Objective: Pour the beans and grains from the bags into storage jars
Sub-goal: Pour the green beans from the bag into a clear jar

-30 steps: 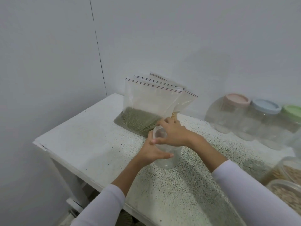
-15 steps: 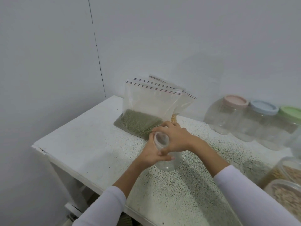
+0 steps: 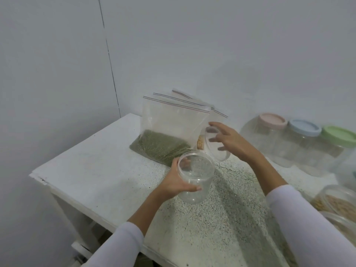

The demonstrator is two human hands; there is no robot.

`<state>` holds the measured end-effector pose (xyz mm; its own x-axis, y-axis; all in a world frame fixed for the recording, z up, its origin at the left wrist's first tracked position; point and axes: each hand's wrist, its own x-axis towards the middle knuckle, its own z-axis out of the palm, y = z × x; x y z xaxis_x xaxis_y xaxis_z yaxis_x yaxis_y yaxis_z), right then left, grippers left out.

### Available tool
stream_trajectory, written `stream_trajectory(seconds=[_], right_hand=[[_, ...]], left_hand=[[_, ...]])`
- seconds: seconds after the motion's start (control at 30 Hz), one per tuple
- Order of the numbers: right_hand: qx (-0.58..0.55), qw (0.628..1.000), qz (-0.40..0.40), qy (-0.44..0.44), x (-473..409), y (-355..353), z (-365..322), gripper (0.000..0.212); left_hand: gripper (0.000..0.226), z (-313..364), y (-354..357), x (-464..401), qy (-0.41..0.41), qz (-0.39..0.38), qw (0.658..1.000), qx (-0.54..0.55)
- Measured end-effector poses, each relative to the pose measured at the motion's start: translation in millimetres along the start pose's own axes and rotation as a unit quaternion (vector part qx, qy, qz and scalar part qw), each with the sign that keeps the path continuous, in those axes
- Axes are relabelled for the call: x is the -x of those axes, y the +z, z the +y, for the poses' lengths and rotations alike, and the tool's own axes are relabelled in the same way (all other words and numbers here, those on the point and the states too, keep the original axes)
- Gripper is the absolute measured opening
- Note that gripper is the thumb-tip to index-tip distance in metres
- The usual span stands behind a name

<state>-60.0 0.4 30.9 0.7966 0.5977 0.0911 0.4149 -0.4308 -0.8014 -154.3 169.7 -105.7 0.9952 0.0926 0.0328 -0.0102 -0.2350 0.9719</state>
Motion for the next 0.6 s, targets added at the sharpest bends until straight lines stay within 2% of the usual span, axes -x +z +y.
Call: stream_trajectory(seconds=[0.07,0.17,0.23,0.3,0.37,0.47,0.6], right_hand=[[0.017,0.997,0.061,0.038,-1,-6,23,0.031],[0.031,0.987,0.133,0.09,4,-12,48,0.03],[0.068,0.984,0.114,0.12,8,-7,60,0.027],[0.083,0.984,0.056,0.147,16,3,69,0.023],[0.066,0.984,0.022,0.163,21,17,75,0.041],[-0.01,0.977,0.053,0.206,26,29,81,0.049],[-0.009,0.981,0.04,0.188,31,43,92,0.054]], left_hand=[[0.104,1,0,0,-0.001,0.0,1.0,-0.013],[0.101,6,2,3,-0.001,0.001,1.0,-0.021],[0.101,6,4,5,-0.003,0.007,1.0,-0.023],[0.099,7,7,7,-0.009,0.011,1.0,-0.022],[0.098,9,9,8,-0.011,0.021,0.999,-0.022],[0.103,14,15,7,-0.013,0.031,0.999,-0.015],[0.113,14,26,8,-0.018,0.059,0.998,-0.008]])
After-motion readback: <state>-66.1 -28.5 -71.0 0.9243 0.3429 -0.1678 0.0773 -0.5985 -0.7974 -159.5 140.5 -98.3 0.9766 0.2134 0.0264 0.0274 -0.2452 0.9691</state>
